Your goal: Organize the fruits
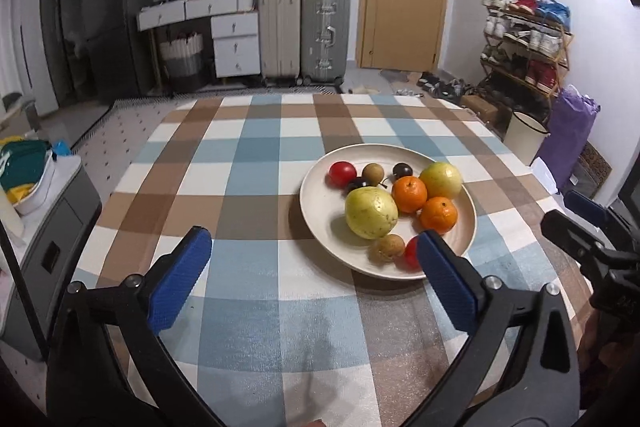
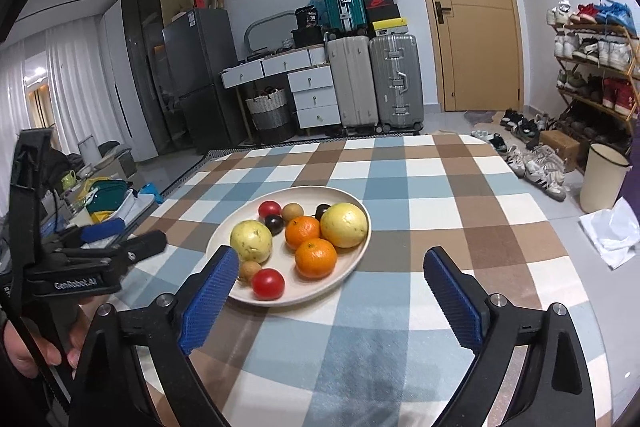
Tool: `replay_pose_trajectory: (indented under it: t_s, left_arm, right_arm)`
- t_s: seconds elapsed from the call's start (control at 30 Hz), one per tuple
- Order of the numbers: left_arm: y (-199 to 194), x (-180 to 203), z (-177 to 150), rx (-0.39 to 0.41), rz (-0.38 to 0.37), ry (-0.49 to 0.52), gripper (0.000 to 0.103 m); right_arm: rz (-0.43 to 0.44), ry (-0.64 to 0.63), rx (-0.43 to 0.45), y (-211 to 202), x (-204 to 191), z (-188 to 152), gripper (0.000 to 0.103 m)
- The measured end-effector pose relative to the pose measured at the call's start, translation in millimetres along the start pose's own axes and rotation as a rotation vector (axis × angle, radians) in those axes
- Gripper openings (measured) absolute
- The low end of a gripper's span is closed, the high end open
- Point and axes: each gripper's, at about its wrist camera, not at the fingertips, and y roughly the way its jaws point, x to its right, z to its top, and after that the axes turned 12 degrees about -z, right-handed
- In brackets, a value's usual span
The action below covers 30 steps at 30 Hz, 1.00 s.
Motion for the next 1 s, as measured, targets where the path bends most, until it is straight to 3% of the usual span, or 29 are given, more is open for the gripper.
replay_pose_trajectory:
  t_s: [0.43,0.6,0.87,1.0]
  left_arm:
    - [-7.4,-6.9,-20.2,0.083,0.063,0.004,0.102]
    - [-5.1,-10.5,-30.3,0.135,0.136,0.026,0.102]
    - [-4.4,-18.5,-37.2,0.167,0.140,0.008,0.102]
    - [-6.0,-18.8,-37.9,0.175,0.139,0.009,0.102]
  right_arm:
    - [-0.026,-0.054,0.050,-10.9,-3.7,-17.6,0.096]
    - [-0.033,-0.073,0.056,-11.2,-5.3,-24.2,0.096]
    - [-0.060,-0.074,0.077,-12.8,-4.9,-27.0,0.096]
    - [-0.114,-0.059,0.085,-14.4,-3.3,-27.3,0.098]
